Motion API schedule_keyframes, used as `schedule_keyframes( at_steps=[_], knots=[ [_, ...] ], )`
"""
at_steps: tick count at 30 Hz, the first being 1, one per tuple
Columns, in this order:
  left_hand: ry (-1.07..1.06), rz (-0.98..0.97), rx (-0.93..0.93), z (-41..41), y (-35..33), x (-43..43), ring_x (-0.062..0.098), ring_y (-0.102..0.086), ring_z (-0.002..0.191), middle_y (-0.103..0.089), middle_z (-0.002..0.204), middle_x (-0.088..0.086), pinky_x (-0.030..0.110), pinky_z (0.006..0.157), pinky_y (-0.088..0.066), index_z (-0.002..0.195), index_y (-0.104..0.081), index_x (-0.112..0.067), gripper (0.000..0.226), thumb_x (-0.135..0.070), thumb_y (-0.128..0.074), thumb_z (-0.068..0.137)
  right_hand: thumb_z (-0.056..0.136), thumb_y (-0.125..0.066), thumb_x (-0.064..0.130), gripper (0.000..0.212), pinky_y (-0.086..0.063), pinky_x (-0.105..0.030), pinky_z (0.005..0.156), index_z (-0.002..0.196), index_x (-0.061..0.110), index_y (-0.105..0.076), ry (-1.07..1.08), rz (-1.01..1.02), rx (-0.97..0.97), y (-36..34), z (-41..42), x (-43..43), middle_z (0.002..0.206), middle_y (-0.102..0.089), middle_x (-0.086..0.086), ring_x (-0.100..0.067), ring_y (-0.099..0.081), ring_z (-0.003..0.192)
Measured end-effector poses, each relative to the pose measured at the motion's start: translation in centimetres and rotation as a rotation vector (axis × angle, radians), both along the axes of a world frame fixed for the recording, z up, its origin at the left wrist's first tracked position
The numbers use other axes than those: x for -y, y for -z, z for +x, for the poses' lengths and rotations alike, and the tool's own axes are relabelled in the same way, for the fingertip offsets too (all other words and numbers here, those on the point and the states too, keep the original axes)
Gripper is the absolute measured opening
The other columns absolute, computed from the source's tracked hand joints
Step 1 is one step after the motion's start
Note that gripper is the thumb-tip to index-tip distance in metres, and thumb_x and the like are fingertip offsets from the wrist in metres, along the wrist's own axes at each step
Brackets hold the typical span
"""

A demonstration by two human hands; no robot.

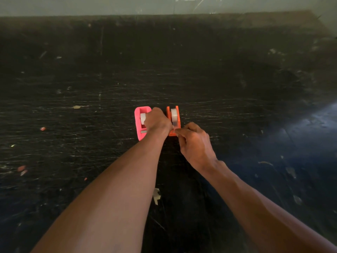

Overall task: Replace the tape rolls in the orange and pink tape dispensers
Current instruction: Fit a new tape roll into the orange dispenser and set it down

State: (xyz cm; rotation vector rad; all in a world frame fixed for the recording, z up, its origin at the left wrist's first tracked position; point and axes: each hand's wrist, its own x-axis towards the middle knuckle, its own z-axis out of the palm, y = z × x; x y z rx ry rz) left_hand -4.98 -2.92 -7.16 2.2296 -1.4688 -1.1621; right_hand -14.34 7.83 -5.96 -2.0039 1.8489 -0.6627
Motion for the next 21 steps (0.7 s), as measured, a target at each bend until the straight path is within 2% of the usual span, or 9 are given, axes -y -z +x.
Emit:
schedule_keyframes(
  at_steps=[4, 8, 15, 21],
  knots=[
    [-0.008, 0.010, -0.005, -0.1, -0.1, 0.0, 0.025, -0.073, 0.100, -0.073, 0.108, 0.011, 0.034, 0.089, -0.060, 0.109, -0.067, -0.009, 0.024, -0.011, -0.077, 0.088, 0.095, -0.058, 0.006, 0.021, -0.052, -0.020, 0.071, 0.110, 0.008, -0.072, 0.000, 0.004, -0.002, 0.0, 0.0, -0.2, 0.102, -0.062, -0.008, -0.010, -0.056, 0.077],
    [-0.006, 0.004, 0.008, 0.0, -0.3, -0.1, 0.024, -0.072, 0.103, -0.072, 0.110, 0.010, 0.030, 0.079, -0.056, 0.112, -0.067, -0.009, 0.027, -0.011, -0.077, 0.088, 0.094, -0.059, 0.006, 0.017, -0.055, -0.023, 0.068, 0.105, 0.006, -0.073, 0.005, -0.013, 0.007, 0.3, 0.2, -0.9, 0.099, -0.062, -0.008, -0.010, -0.057, 0.074],
    [-0.011, 0.015, 0.001, -0.1, -0.2, 0.0, 0.025, -0.073, 0.101, -0.073, 0.110, 0.011, 0.034, 0.086, -0.061, 0.111, -0.067, -0.009, 0.028, -0.012, -0.079, 0.086, 0.093, -0.061, 0.005, 0.017, -0.043, -0.013, 0.065, 0.105, 0.006, -0.073, 0.018, -0.022, 0.007, 0.2, 0.2, -0.9, 0.098, -0.063, -0.008, -0.006, -0.052, 0.073],
    [-0.008, 0.009, 0.013, 0.0, 0.0, 0.0, 0.024, -0.073, 0.099, -0.073, 0.109, 0.011, 0.031, 0.078, -0.059, 0.112, -0.069, -0.009, 0.028, -0.011, -0.078, 0.086, 0.095, -0.059, 0.007, 0.016, -0.049, -0.017, 0.064, 0.103, 0.007, -0.073, 0.005, -0.013, -0.011, 0.8, 0.1, -0.9, 0.099, -0.062, -0.008, -0.007, -0.053, 0.072]
  ],
)
